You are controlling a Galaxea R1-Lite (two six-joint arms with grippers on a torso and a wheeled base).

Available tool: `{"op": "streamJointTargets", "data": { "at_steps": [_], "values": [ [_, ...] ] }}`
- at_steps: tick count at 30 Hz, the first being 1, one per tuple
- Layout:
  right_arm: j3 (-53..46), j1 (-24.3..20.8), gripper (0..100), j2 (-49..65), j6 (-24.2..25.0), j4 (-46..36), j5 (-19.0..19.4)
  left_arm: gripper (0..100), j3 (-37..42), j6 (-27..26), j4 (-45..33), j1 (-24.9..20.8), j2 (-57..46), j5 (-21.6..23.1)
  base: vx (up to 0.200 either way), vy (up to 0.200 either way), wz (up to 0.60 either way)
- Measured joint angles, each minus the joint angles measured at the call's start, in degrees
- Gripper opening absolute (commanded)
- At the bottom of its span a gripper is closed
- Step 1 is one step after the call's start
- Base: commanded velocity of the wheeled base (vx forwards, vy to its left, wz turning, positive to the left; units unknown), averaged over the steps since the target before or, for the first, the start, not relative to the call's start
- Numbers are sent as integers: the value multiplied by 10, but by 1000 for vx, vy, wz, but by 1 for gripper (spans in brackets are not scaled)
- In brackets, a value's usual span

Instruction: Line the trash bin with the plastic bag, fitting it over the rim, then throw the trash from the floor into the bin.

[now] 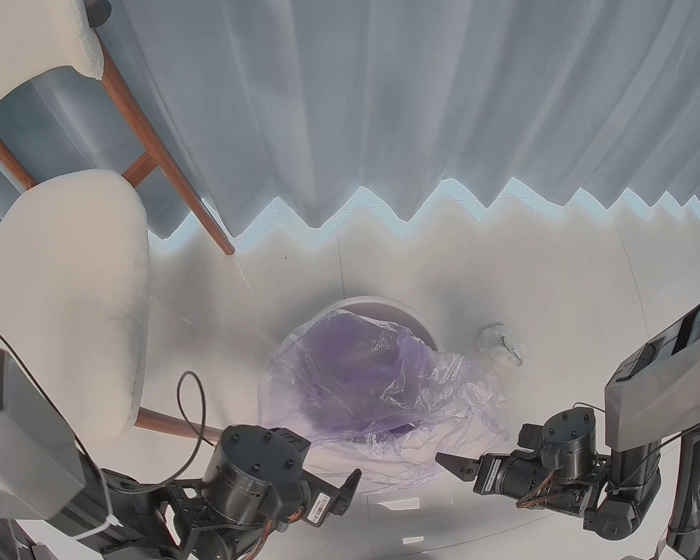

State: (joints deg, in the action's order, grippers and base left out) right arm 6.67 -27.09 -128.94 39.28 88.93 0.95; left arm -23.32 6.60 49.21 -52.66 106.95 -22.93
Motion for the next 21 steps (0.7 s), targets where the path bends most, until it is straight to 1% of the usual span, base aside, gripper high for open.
{"op": "streamJointTargets", "data": {
  "at_steps": [7, 12, 21],
  "values": [
    [0, 0, 100, 9, 5, 0, -2, 100, -25, -21, 17, -13, 49, 1, 0, 0, 0],
    [-1, -1, 100, 11, 7, 0, -2, 100, -42, -24, 39, -13, 81, 1, 0, 0, 0],
    [-12, -4, 100, 28, 11, 0, -4, 100, -79, -26, 42, -8, 117, -7, 0, 0, 0]
  ]
}}
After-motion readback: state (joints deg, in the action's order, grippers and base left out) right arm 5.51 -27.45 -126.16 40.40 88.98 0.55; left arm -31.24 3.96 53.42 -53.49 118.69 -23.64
